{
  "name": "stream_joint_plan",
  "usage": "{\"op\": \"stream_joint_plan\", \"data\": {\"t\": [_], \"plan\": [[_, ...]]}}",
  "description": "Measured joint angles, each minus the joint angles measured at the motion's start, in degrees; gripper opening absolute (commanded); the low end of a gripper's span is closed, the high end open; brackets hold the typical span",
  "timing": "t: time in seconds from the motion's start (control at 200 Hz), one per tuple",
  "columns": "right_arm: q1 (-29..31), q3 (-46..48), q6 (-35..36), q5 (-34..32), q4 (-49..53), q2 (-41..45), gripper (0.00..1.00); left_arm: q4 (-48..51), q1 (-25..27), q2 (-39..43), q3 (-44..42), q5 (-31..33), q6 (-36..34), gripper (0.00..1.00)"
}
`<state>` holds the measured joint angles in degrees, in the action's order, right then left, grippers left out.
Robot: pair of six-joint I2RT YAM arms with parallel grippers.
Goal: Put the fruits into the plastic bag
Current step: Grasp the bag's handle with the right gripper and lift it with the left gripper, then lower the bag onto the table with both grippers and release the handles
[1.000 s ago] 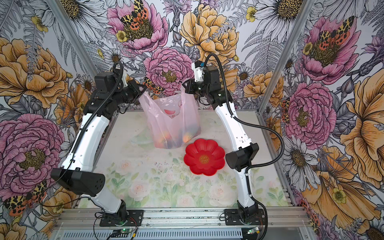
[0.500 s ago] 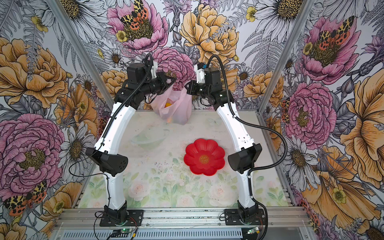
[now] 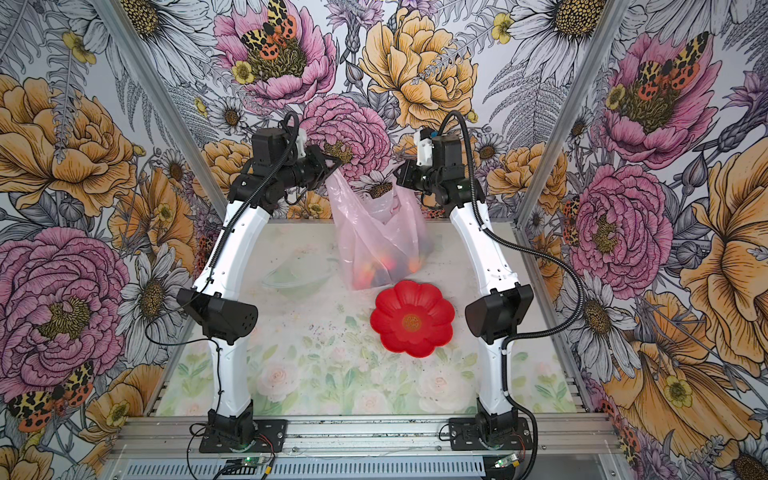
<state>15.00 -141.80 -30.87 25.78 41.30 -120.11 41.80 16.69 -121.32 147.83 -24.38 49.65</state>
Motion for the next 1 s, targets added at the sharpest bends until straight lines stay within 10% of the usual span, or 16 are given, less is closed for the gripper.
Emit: {"op": "stream_joint_plan", "data": {"t": [0.996], "plan": [[-3.8, 7.9, -0.9, 3.6, -0.9, 0.5, 0.0, -1.0, 2.7, -4.2, -0.4, -2.1, -0.1, 0.0]]}}
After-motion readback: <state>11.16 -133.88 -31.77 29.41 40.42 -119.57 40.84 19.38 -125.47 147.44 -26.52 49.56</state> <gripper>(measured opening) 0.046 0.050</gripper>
